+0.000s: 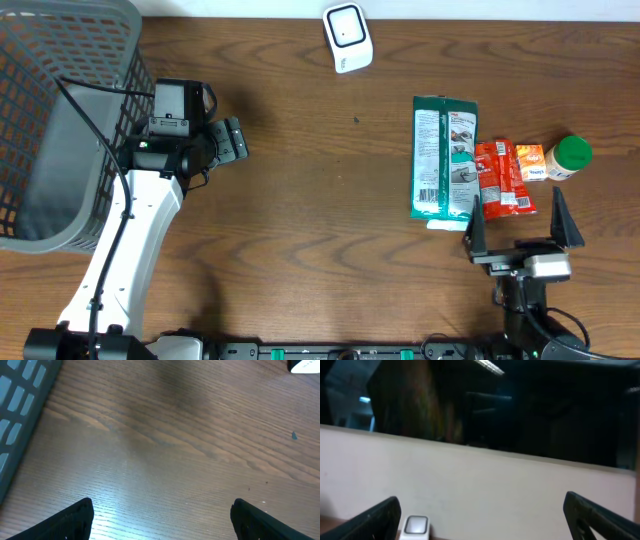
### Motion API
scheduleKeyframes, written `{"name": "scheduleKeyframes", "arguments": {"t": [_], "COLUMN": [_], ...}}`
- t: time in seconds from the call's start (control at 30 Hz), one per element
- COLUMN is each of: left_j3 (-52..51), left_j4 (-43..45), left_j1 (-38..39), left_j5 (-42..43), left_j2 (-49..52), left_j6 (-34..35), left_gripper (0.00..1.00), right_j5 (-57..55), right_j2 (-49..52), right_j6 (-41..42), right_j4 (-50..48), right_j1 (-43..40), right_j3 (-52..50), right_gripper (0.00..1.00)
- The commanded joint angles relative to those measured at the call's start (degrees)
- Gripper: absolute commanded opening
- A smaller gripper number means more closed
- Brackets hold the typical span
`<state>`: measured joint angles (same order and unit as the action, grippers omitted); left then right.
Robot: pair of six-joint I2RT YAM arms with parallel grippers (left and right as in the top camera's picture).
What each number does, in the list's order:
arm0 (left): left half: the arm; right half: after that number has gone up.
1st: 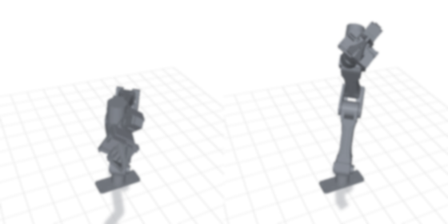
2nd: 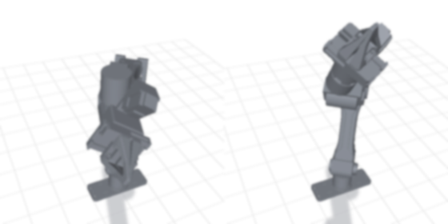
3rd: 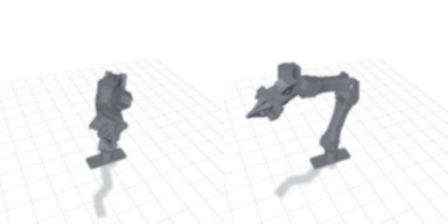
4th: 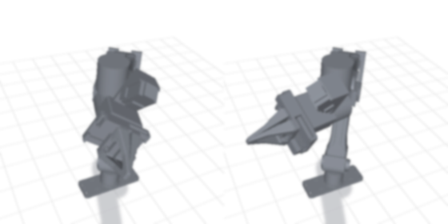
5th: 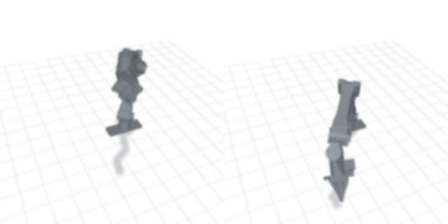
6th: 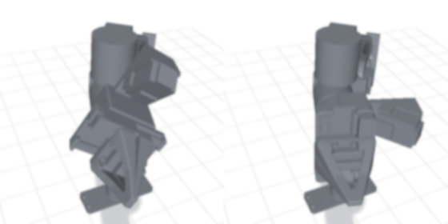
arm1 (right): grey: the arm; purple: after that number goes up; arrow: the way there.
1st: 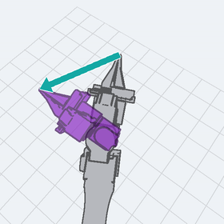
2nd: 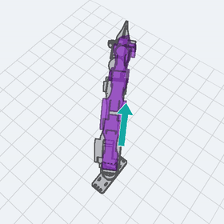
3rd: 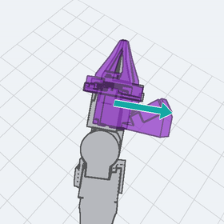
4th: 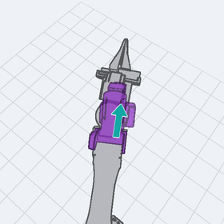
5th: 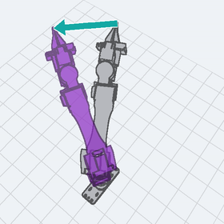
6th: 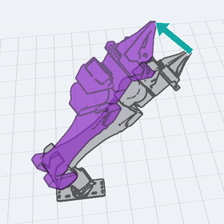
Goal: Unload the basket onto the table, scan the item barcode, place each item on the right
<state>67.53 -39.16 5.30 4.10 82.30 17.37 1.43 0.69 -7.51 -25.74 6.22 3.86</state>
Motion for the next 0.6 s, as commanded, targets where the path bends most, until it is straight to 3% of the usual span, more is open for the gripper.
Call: {"name": "scheduleKeyframes", "arguments": {"t": [0.0, 0.27, 0.43, 0.57], "left_j3": [0.20, 0.20, 0.20, 0.20], "left_j4": [-0.07, -0.07, -0.07, -0.07], "left_j1": [-0.26, -0.24, -0.24, -0.24], "left_j5": [-0.74, -0.74, -0.74, -0.74], "left_j2": [0.17, 0.17, 0.17, 0.17], "left_j6": [-0.13, -0.13, -0.11, -0.11], "left_gripper": [0.88, 0.88, 0.88, 0.88], "right_j5": [-3.52, -3.28, -3.56, -4.66], "right_j2": [-0.37, -0.37, -0.37, -0.37], "right_j6": [1.92, 7.56, 9.18, 9.14], "right_j4": [-2.84, 6.16, 21.40, 27.61], "right_j1": [-0.28, -2.01, -2.82, -2.82], "right_j3": [-2.93, -3.56, -3.56, -3.56], "right_gripper": [0.99, 0.99, 0.99, 0.99]}}
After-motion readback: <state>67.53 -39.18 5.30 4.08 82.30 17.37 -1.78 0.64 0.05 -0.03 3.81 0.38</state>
